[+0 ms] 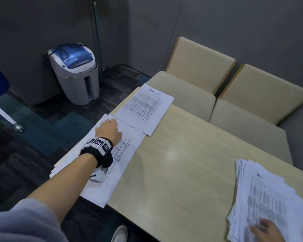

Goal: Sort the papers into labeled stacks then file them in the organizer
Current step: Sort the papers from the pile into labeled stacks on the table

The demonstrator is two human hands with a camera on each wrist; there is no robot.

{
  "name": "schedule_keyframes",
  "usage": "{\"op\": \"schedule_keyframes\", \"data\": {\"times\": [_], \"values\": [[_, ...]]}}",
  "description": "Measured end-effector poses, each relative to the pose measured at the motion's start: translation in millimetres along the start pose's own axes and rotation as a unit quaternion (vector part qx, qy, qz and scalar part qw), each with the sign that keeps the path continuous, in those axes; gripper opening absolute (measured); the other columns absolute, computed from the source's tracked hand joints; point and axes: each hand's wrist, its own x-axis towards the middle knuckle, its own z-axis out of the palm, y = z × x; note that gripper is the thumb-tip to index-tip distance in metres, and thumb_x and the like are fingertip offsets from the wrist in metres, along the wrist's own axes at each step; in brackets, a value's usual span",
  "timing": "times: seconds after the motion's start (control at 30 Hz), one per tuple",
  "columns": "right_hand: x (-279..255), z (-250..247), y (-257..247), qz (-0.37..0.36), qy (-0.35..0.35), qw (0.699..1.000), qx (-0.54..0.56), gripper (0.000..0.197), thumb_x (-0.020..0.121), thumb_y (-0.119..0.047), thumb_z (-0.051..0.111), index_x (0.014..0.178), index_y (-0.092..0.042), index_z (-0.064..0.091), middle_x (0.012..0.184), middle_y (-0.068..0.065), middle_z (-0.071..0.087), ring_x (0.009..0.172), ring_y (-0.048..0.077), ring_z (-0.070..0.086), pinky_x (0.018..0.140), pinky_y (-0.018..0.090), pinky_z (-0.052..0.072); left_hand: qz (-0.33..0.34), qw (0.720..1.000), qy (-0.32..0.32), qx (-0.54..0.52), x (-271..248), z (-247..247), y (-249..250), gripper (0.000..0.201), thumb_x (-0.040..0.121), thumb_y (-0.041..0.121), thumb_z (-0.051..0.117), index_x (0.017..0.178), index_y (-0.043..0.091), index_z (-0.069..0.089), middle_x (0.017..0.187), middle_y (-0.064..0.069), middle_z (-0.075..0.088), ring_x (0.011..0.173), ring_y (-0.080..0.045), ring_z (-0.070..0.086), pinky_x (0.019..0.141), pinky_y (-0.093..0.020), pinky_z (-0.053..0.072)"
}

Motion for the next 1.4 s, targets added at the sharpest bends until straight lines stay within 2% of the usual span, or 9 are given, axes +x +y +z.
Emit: {"op": "schedule_keyframes", "data": {"times": [0.1,0.23,0.43,0.63,0.87,1.03,1.13,1.27,1.4], "values": [[4,-21,1,0.022,-0.009,0.999,0.025,0.031,0.078,0.006,0.075,0.099,0.019,0.056,0.106,0.034,0.059,0.095,0.035,0.050,0.105,0.054,0.035,0.079,0.995,-0.016,-0.058,-4,0,68,0.033,0.092,0.034,0.056,0.117,0.013,0.052,0.119,-0.008,0.058,0.107,-0.028,0.056,0.089,-0.041,0.048],[25,-45,32,0.034,-0.005,0.999,0.021,0.060,0.080,-0.013,0.078,0.129,0.008,0.051,0.135,0.029,0.052,0.122,0.040,0.052,0.104,0.047,0.040,0.146,0.983,-0.036,-0.108,-27,13,166,0.021,0.091,0.031,0.058,0.105,0.016,0.060,0.108,-0.005,0.065,0.099,-0.027,0.060,0.081,-0.036,0.051],[68,-88,79,0.039,0.025,0.997,0.064,0.056,0.084,-0.017,0.074,0.132,0.000,0.051,0.135,0.023,0.049,0.120,0.036,0.052,0.100,0.038,0.040,0.202,0.963,-0.105,-0.148,-93,71,315,0.012,0.087,0.031,0.061,0.092,0.020,0.064,0.099,-0.004,0.069,0.093,-0.027,0.063,0.080,-0.037,0.053],[110,-108,105,0.019,0.029,0.988,0.150,0.035,0.079,-0.019,0.078,0.107,-0.009,0.061,0.100,0.005,0.067,0.095,0.026,0.062,0.094,0.038,0.049,0.191,0.945,-0.217,-0.153,-168,157,415,0.041,0.090,0.031,0.058,0.126,0.010,0.056,0.119,-0.008,0.065,0.107,-0.027,0.061,0.090,-0.032,0.049],[118,-106,84,-0.006,-0.001,0.985,0.172,0.037,0.068,-0.032,0.088,0.084,-0.018,0.058,0.079,-0.004,0.060,0.073,0.016,0.057,0.069,0.029,0.046,0.147,0.963,-0.178,-0.137,-204,186,441,0.043,0.093,0.030,0.056,0.129,0.008,0.050,0.121,-0.008,0.059,0.109,-0.026,0.057,0.092,-0.034,0.046],[109,-106,72,-0.066,0.089,0.982,0.153,0.050,0.081,-0.023,0.077,0.057,-0.016,0.034,0.056,-0.003,0.034,0.054,0.016,0.030,0.051,0.030,0.028,0.109,0.959,-0.187,-0.181,-196,181,439,0.034,0.090,0.027,0.063,0.120,0.012,0.057,0.111,-0.003,0.067,0.101,-0.021,0.061,0.087,-0.028,0.046],[92,-116,79,-0.085,0.067,0.982,0.155,0.057,0.088,-0.024,0.070,0.047,-0.023,0.030,0.045,-0.011,0.030,0.049,0.014,0.029,0.049,0.029,0.025,0.096,0.960,-0.192,-0.181,-195,184,440,0.025,0.086,0.024,0.065,0.108,0.012,0.060,0.105,-0.005,0.068,0.096,-0.023,0.062,0.080,-0.028,0.046],[81,-116,95,-0.088,0.029,0.983,0.156,0.028,0.099,-0.028,0.054,0.074,-0.016,0.058,0.072,-0.004,0.058,0.073,0.021,0.054,0.058,0.027,0.038,0.076,0.960,-0.183,-0.198,-192,188,444,0.019,0.080,0.018,0.066,0.095,0.015,0.055,0.092,-0.004,0.066,0.082,-0.024,0.063,0.065,-0.027,0.046],[68,-120,115,-0.058,0.150,0.965,0.206,0.018,0.097,-0.011,0.055,0.102,-0.003,0.069,0.089,0.004,0.066,0.082,0.023,0.059,0.073,0.027,0.040,0.097,0.961,-0.180,-0.186,-181,195,444,0.017,0.081,0.014,0.069,0.076,0.017,0.054,0.092,-0.009,0.066,0.081,-0.027,0.064,0.067,-0.030,0.051]]}}
